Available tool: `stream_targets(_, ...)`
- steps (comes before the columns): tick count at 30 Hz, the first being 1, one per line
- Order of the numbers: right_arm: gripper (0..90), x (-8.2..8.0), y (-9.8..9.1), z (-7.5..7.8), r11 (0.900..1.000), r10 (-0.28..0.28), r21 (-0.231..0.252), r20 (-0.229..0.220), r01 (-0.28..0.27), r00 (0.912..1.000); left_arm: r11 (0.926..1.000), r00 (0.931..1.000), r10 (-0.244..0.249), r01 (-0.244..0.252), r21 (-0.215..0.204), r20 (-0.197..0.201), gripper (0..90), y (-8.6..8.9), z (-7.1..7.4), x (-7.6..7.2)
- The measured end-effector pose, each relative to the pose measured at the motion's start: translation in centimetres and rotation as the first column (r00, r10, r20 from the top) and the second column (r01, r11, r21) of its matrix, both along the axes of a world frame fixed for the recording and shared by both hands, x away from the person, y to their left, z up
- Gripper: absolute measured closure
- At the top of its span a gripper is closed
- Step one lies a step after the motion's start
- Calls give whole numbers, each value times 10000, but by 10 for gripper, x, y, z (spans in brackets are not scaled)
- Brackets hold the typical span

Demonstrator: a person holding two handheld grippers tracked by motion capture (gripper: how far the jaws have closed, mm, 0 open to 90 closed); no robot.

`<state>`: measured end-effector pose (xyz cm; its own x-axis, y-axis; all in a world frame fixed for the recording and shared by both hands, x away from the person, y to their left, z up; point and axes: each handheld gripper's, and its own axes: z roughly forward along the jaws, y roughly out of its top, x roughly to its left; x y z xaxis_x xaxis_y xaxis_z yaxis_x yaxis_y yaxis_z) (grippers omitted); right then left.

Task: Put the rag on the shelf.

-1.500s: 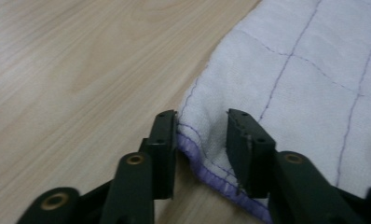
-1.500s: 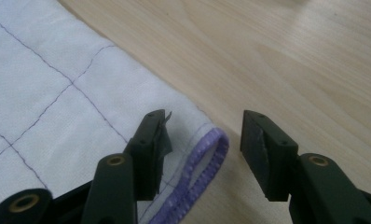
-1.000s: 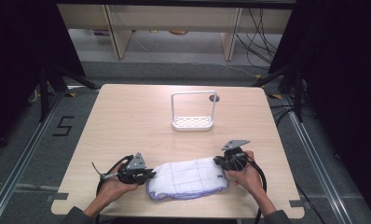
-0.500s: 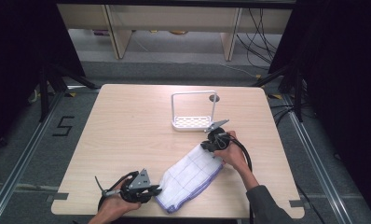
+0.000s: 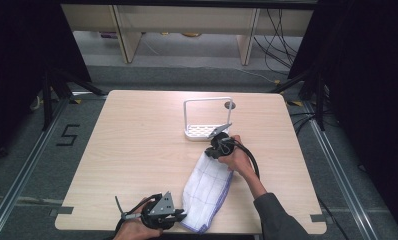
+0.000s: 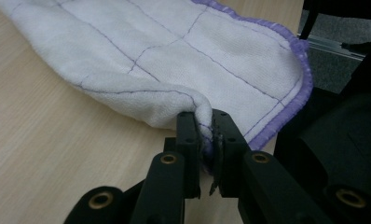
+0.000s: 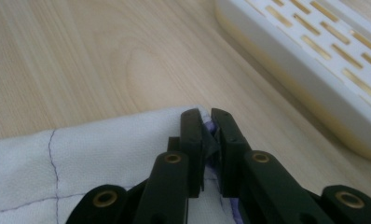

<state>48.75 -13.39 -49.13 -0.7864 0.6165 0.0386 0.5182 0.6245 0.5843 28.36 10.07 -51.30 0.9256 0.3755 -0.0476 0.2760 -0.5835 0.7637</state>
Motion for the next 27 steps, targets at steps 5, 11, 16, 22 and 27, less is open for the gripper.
stream_targets(5,829,7,15,-2,9986,508,-164,445,-501,9977,9998,10000,-23,24,-200,20,795,-17,-2,-4)
stream_targets(11,774,8,25,-3,9997,257,21,488,-259,9985,9977,9994,-67,44,-672,-340,665,-34,-4,-7)
stream_targets(16,610,4,19,9,9981,-565,270,400,554,9976,9952,9973,-200,131,-967,-709,464,-34,0,-9)
stream_targets(22,479,-15,-20,37,9832,-1429,1229,550,1353,9882,9802,9925,353,-573,-1898,-1170,286,-22,18,13)
stream_targets(27,443,-25,-52,36,9707,-2266,950,543,2209,9725,9667,9862,1553,-1637,-1966,-576,280,-13,34,56)
